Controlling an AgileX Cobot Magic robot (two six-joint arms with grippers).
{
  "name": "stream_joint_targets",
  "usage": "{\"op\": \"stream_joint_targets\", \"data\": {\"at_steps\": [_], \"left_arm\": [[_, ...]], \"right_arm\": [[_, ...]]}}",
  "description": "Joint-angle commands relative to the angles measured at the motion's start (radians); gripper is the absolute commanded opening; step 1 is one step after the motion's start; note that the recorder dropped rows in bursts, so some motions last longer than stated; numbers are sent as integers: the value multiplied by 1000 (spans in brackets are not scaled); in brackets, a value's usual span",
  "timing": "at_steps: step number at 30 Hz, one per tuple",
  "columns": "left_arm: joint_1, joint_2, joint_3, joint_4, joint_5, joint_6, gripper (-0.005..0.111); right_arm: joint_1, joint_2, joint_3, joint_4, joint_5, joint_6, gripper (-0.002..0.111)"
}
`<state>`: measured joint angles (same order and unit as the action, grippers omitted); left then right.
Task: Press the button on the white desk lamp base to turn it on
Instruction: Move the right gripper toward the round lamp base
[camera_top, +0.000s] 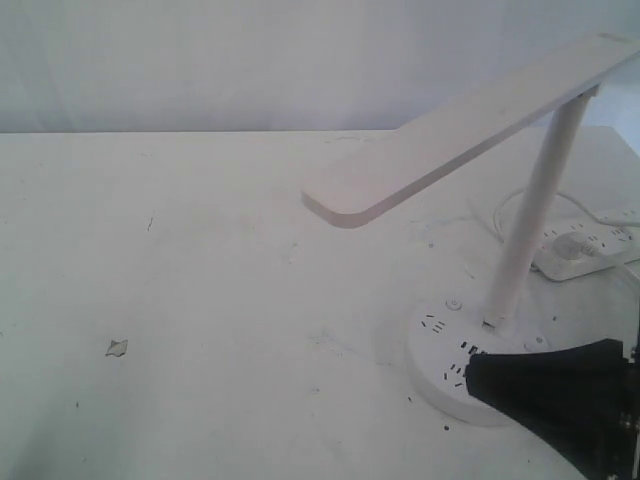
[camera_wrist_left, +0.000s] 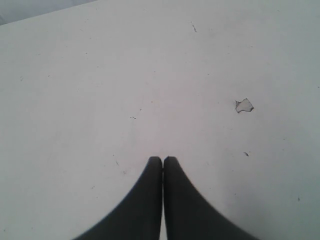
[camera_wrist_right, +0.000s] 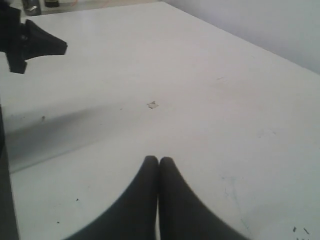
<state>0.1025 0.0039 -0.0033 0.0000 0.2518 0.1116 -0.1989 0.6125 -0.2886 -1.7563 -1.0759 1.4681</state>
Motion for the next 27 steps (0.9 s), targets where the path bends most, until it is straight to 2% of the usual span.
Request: {"op": "stream_joint_targets", "data": {"at_steps": [1, 10, 13, 19, 27], "left_arm": [[-9, -4, 3, -6, 1, -3, 0], [-9, -4, 3, -6, 1, -3, 0], [-9, -4, 3, -6, 1, -3, 0], [-9, -4, 3, -6, 1, -3, 0], [-9, -4, 3, -6, 1, -3, 0]], "right_arm": [[0, 10, 9, 12, 88, 66, 0], [0, 87, 9, 13, 116, 66, 0], [0, 117, 9, 90, 140, 66, 0], [0, 174, 9, 189, 63, 61, 0], [0, 219, 13, 184, 51, 74, 0]]}}
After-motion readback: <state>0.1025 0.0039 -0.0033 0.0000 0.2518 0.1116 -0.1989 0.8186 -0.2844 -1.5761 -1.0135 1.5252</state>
